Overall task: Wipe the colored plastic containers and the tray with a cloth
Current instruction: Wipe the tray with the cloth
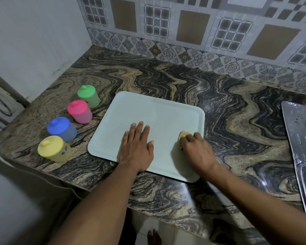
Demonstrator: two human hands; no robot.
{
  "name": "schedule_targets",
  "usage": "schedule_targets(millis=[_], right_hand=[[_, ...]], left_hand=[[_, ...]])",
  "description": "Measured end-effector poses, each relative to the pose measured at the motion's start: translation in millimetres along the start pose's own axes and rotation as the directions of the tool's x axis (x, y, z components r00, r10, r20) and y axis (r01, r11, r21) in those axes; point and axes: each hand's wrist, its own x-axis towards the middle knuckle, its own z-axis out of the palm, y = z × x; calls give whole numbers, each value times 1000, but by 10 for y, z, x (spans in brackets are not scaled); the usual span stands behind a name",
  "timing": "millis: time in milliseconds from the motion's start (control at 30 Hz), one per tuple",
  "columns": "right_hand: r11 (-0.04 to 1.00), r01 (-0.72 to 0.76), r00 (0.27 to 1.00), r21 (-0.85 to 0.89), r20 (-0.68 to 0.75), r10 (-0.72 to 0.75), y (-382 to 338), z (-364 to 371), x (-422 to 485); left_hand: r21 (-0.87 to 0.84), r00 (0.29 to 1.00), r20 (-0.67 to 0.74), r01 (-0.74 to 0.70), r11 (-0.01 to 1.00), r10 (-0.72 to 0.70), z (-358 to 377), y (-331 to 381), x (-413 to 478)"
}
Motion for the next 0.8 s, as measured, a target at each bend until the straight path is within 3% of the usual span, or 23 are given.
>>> schedule_targets(millis=[167,267,333,400,433,533,567,633,700,800], right_hand=[[952,194,981,237,-27,-193,-287,39,-722],[850,102,985,516,67,-158,-158,-54,-744],[587,-138,988,798,152,26,22,-139,-552],[281,-251,945,926,173,277,256,-180,-257],[245,-244,915,938,139,378,355,-216,-87],[522,-217,886,825,-57,459,514,-332,422],[622,-203,901,757,-104,421,513,-356,581],[763,-173,960,623,-66,271,396,-315,864],[861,-148,987,487,11,163,225,-155,1006],[919,-180,980,351,-16,198,9,38,888]], left_hand=[[7,1000,4,0,1000,0,2,-1,9],[7,1000,9,2,1000,-2,8,-4,9],[-5,1000,6,-4,1000,4,-2,-6,7],[-21,1000,4,-8,1000,8,-5,-20,10],[-38,1000,10,-10,999,11,-5,-34,16],[-158,998,54,-33,987,42,-80,-81,45],[-206,996,62,-45,978,59,-131,-106,67],[-184,996,21,-76,980,82,-239,-251,96],[-33,998,-2,-65,997,65,-278,-482,81],[22,994,107,-20,1000,18,-228,-750,37]])
